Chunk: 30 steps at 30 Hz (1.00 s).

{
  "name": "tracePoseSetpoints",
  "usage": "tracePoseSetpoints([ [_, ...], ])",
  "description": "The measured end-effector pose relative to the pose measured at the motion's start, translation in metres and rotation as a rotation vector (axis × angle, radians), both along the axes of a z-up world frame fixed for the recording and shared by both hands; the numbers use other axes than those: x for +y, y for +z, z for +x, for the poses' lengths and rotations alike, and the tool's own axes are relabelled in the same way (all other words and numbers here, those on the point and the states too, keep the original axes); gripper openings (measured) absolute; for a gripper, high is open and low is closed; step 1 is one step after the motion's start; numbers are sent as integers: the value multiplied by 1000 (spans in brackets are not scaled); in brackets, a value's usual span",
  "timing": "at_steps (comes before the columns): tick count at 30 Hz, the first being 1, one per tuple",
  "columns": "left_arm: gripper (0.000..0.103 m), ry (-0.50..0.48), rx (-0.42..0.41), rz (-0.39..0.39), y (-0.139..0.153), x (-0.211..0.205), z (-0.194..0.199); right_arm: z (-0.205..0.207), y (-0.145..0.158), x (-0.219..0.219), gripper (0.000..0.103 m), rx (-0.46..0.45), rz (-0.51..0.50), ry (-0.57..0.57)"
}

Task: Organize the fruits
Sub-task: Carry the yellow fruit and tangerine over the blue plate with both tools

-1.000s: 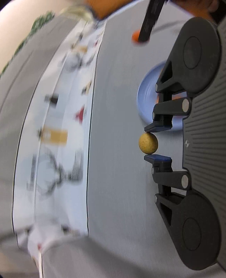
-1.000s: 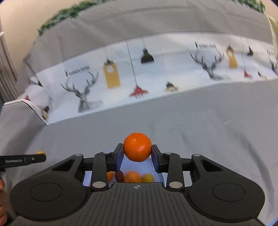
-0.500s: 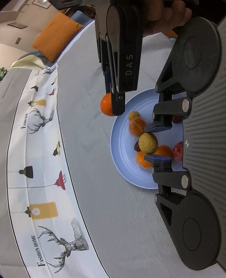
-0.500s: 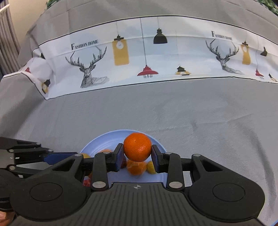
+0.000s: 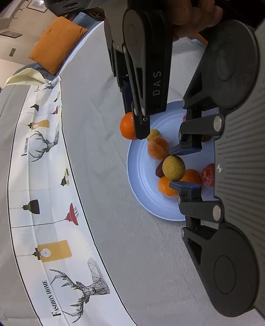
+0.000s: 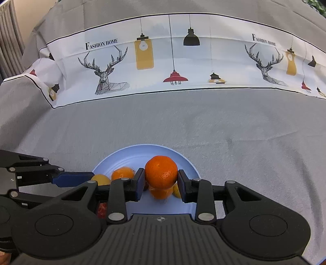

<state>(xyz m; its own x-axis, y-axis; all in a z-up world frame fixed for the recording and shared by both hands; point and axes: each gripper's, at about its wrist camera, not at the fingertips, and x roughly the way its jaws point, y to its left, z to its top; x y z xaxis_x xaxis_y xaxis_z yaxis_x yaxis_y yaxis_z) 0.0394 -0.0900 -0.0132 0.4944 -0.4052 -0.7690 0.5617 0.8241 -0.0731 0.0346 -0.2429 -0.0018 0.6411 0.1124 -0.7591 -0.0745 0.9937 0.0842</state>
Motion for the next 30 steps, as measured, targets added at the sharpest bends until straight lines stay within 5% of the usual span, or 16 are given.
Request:
tracePoseSetpoints([
  [30,30,14,6,31,-4,0,3,0,-3,6,35,10,-4,53],
])
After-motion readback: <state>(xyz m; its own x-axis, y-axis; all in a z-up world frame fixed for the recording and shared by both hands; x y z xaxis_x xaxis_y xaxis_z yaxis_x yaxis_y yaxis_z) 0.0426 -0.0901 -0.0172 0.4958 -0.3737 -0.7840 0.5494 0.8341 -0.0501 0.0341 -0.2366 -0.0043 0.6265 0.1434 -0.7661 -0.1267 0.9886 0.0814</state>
